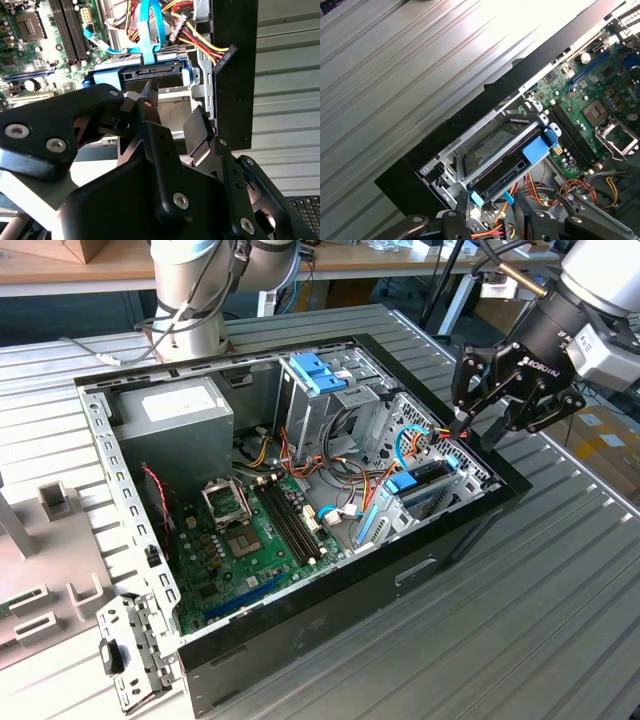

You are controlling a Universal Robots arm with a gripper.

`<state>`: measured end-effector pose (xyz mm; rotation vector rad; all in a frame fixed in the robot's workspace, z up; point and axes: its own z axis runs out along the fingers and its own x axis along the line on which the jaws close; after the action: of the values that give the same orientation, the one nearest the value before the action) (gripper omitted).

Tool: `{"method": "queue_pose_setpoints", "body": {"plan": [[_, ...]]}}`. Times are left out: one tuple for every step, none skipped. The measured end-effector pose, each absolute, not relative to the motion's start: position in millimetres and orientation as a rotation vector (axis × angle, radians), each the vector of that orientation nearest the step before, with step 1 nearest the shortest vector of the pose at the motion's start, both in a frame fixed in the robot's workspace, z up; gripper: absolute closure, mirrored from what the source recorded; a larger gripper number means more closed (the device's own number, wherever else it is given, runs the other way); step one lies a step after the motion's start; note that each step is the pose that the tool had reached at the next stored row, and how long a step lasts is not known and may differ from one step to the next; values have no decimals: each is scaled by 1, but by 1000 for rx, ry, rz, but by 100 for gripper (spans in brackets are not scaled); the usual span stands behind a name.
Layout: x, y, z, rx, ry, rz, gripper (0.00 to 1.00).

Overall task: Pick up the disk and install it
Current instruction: 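Insert the first disk wire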

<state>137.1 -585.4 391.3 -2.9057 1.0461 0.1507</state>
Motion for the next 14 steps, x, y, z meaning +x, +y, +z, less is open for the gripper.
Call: {"method": "queue_pose_setpoints", "body": {"plan": [[140,-584,391,-2906,1046,151,52],[142,-583,390,-2906,1046,152,52],[145,-582,389,-2906,1046,152,52],[147,-581,388,-2906,1046,152,52],[147,-581,388,-2906,1046,153,52],[148,-581,388,-2906,1046,152,52],[149,-580,388,-2906,1046,152,52],[150,-580,387,-2906,1046,152,52],[151,-580,387,-2906,1046,152,52],[151,-580,387,-2906,1046,152,52],[152,-579,387,-2906,1046,152,52],[153,-579,386,-2906,1046,152,52],[153,-579,386,-2906,1046,152,52],[155,-579,386,-2906,1046,152,52]]}}
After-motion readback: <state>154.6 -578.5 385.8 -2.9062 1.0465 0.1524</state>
